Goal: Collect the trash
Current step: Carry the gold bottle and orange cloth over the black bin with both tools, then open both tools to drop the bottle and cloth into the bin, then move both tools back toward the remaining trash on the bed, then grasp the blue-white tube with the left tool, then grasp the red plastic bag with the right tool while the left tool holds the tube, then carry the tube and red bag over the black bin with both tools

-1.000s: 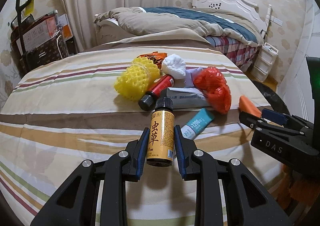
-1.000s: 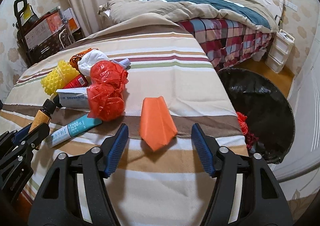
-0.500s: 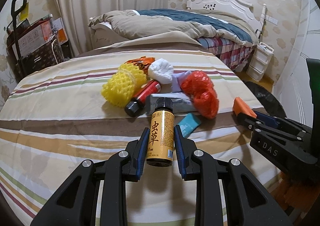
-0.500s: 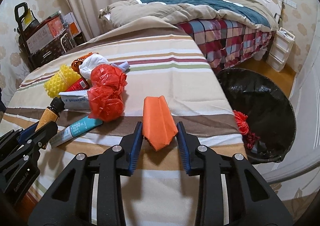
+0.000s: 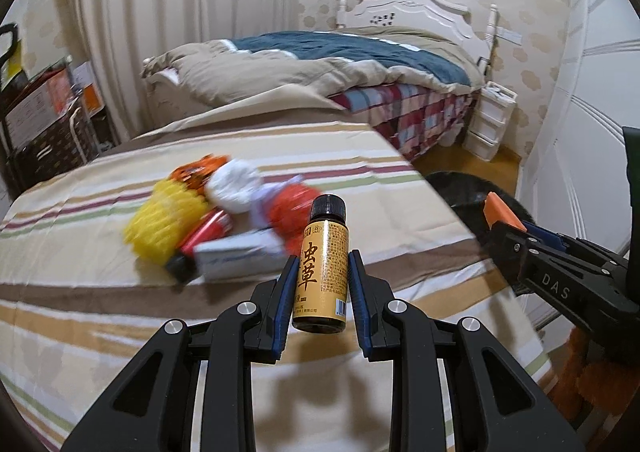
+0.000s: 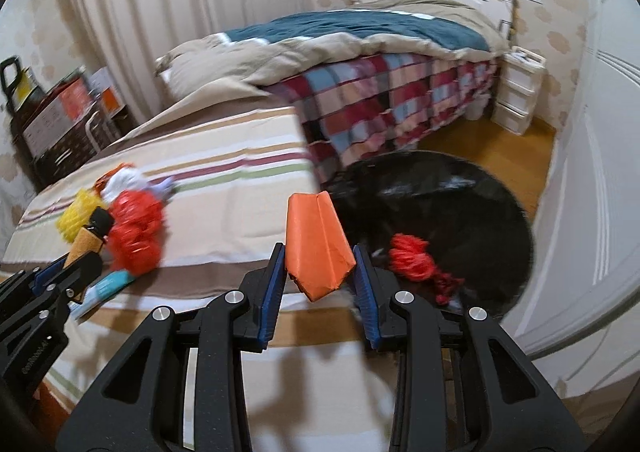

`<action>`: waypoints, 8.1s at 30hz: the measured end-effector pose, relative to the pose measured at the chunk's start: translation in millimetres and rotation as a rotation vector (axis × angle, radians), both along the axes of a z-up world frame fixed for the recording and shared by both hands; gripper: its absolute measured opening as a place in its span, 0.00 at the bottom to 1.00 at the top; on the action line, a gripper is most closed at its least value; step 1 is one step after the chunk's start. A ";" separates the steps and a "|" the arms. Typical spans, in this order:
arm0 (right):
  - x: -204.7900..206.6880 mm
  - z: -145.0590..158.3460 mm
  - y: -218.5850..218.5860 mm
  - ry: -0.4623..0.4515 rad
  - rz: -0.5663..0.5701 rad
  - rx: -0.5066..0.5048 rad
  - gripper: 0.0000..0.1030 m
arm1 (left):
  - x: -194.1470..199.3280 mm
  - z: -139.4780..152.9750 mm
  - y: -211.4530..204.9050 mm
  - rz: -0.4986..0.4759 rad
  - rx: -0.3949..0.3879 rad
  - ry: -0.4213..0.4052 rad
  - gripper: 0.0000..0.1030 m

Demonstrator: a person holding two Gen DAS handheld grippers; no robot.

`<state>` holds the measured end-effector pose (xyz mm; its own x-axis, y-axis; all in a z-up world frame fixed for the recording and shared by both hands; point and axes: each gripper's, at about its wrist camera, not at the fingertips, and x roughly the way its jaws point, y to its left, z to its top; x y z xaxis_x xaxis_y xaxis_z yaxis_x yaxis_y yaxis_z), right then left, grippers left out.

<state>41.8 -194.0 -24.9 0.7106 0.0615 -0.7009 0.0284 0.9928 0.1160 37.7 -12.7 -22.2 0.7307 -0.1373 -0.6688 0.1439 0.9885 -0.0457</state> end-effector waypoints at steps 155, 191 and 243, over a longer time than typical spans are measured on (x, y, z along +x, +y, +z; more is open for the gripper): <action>-11.5 -22.4 47.6 0.068 0.060 -0.034 0.69 | -22.8 -39.3 68.7 0.050 0.084 0.132 0.20; 32.2 2.3 145.1 0.018 0.248 -0.078 0.69 | -31.9 -26.5 169.6 0.317 0.035 0.065 0.20; 8.3 9.7 -5.1 -0.036 -0.021 -0.026 0.34 | -0.8 24.2 11.3 -0.018 -0.018 -0.064 0.20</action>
<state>50.1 -199.2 -15.2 0.7366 0.0283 -0.6757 0.0457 0.9948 0.0914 37.0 -1.4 2.0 0.7691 -0.1624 -0.6181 0.1648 0.9849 -0.0538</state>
